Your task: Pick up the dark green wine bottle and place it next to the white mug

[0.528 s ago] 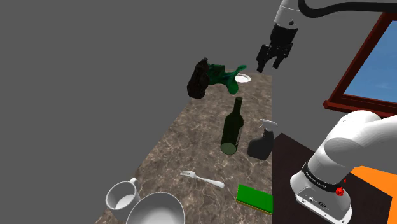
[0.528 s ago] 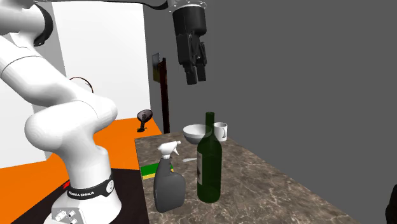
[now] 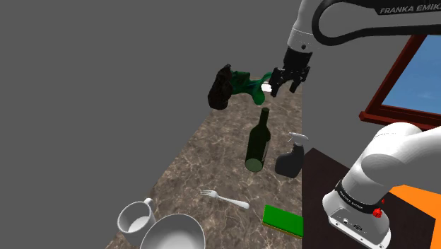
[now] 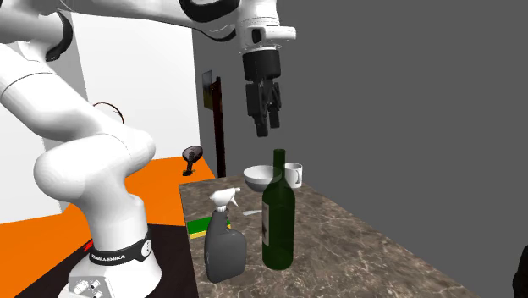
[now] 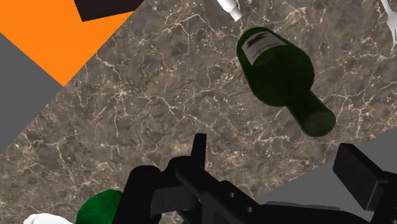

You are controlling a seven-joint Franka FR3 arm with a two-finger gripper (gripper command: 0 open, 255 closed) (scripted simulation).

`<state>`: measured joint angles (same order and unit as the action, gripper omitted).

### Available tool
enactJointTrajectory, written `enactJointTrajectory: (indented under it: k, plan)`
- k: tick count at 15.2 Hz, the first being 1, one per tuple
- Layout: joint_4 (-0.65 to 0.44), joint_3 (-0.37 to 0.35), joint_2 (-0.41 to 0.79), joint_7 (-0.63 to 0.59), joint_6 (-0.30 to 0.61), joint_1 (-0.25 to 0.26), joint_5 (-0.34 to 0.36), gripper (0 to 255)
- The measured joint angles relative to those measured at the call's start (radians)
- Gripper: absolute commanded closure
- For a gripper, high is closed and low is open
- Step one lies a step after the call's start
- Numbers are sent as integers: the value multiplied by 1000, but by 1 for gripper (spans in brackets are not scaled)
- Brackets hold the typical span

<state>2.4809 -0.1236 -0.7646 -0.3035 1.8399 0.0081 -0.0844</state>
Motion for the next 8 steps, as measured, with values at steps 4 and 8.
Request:
enactJointTrajectory:
  k: [4, 8]
  plan:
    - [53, -68, 51, -91, 99, 20, -55, 0]
    - [82, -102, 99, -129, 175, 28, -78, 0]
